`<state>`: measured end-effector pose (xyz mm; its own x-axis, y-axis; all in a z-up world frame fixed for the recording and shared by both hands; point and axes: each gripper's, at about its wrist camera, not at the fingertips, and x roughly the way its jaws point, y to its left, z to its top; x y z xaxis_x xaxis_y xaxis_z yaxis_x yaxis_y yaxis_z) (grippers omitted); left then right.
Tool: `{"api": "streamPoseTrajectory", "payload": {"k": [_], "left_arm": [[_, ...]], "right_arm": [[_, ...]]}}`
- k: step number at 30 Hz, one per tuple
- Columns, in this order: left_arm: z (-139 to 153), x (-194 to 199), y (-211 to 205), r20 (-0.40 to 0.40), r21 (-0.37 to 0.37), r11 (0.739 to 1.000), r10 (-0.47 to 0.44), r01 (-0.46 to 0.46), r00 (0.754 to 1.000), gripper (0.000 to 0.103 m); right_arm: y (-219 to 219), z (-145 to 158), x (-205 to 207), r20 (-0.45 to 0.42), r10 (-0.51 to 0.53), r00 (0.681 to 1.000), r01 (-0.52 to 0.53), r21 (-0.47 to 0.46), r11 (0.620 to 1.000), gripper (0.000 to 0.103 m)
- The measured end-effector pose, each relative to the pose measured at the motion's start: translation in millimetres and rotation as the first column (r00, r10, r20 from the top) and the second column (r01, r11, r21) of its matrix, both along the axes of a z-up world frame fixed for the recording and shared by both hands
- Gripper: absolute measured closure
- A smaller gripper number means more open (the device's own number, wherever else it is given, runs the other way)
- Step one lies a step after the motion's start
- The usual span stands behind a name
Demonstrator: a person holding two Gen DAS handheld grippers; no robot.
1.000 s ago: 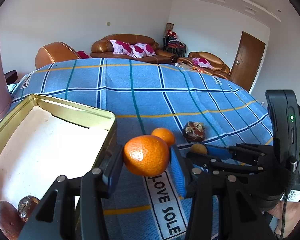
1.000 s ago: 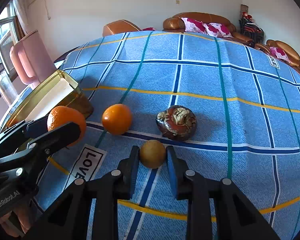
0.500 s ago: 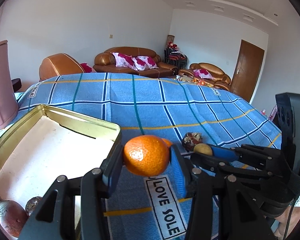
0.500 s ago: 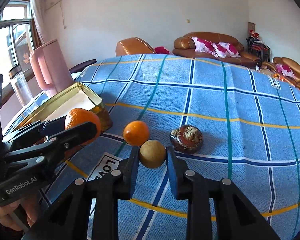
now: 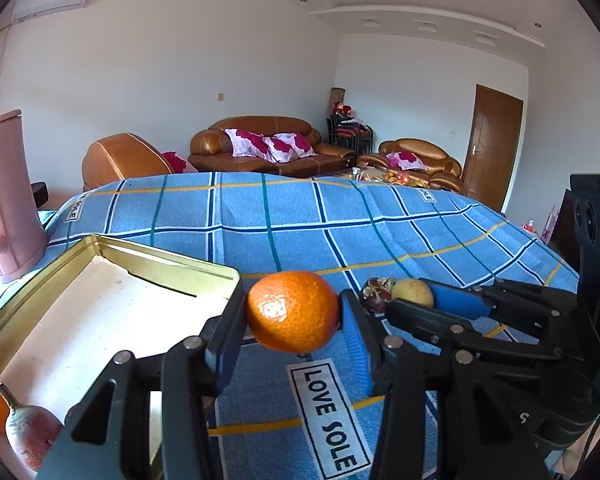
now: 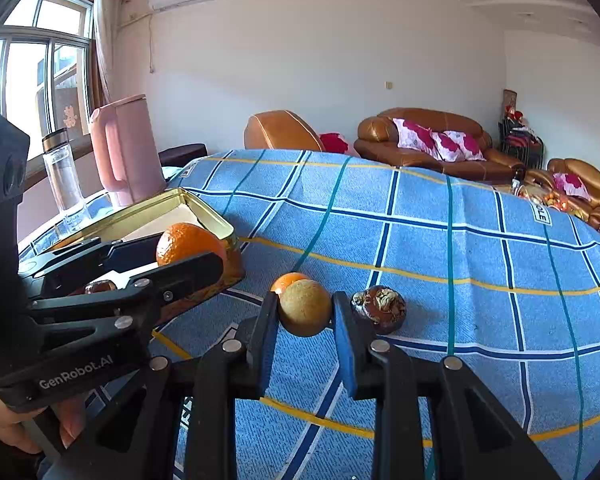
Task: Organize fruits
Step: 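Lift the mandarin with the left tool while the right tool lifts the yellow fruit, then carry the mandarin in the left tool while the right tool carries the yellow fruit over the tray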
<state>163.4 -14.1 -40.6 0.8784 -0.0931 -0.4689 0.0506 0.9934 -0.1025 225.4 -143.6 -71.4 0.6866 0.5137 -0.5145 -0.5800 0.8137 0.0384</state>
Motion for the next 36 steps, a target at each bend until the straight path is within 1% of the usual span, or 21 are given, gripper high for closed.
{"api": "streamPoseTrajectory", "payload": {"k": [9, 27, 36], "left_arm": [[3, -7, -2, 0.035, 0.020, 1.000, 0.009, -0.010, 0.999, 0.055], [8, -20, -9, 0.101, 0.077, 0.997, 0.015, -0.023, 0.995, 0.055], [9, -25, -11, 0.119, 0.085, 0.996, 0.025, -0.036, 0.993, 0.055]], "right_arm": [[-2, 5, -11, 0.063, 0.011, 0.998, -0.012, 0.015, 1.000, 0.074], [-11, 9, -31, 0.143, 0.003, 0.990, -0.011, 0.055, 0.998, 0.074], [-17, 12, -41, 0.181, -0.005, 0.983, -0.010, 0.082, 0.997, 0.074]]}}
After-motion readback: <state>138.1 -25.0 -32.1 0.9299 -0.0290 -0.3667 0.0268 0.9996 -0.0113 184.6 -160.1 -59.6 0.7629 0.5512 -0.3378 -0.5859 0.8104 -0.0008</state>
